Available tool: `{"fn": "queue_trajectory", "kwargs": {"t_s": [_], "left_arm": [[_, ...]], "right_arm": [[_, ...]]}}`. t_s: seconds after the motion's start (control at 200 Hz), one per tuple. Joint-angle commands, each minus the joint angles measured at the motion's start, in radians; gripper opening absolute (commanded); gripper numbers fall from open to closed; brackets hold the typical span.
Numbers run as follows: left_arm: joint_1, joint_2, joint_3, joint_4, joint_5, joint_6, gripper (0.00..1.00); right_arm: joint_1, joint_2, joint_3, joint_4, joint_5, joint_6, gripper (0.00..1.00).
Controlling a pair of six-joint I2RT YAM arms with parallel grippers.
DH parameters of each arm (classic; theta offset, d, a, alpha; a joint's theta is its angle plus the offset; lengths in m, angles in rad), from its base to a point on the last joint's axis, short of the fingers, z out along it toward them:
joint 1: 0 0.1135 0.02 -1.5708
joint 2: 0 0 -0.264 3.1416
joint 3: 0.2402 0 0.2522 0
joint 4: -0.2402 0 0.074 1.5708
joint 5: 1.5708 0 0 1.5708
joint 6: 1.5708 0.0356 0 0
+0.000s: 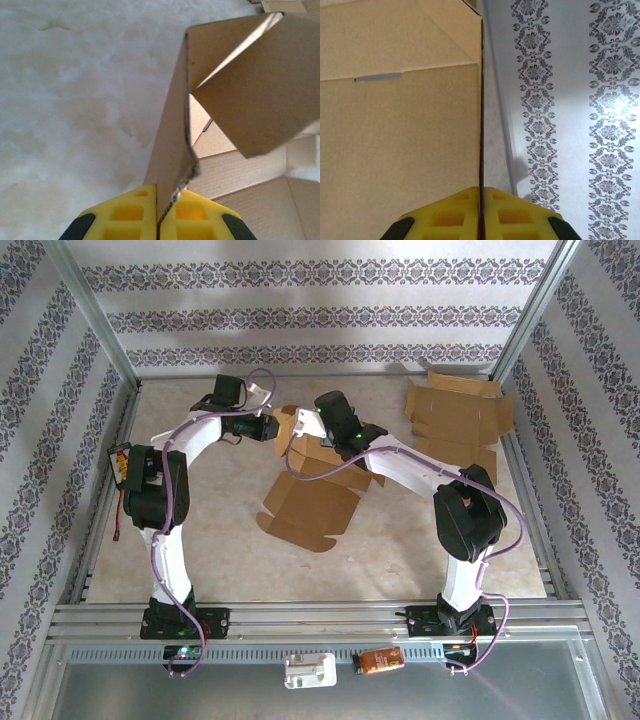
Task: Fold the paper box
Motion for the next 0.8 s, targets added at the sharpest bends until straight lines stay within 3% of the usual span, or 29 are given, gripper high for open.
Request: {"fn": "queue_trajectory", "kwargs": {"t_s": [0.0,0.15,0.27,0.51,0.705,0.794], "left_arm": [[-0.043,-0.079,-0.017,0.057,-0.013,-0.142,0.06],[-0.082,-0.095,-0.069,0.085,-0.048,-0.278,0.05],[-0.108,-0.16,-0.2,0.208,-0.072,-0.37,0.05],[-0.172,-0.3,-0.453,0.538,-0.199,-0.243,0.0],[-0.215,-0.327,-0.539,0.716,-0.278,-0.08,0.0],[-0.226,-0.315,-0.541,0.771,-0.283,-0.053,0.0]], "right_arm": [[0.022,0.024,0.005,-0.005,-0.001,0.04,0.09],[0.023,0.022,0.0,0.004,0.01,0.049,0.09],[0.026,0.011,-0.025,0.03,0.026,0.064,0.11],[0.055,-0.091,-0.148,0.012,-0.03,0.159,0.25],[0.047,-0.239,-0.134,-0.205,-0.258,0.355,0.73],[0.031,-0.291,-0.07,-0.345,-0.366,0.487,0.81]]}}
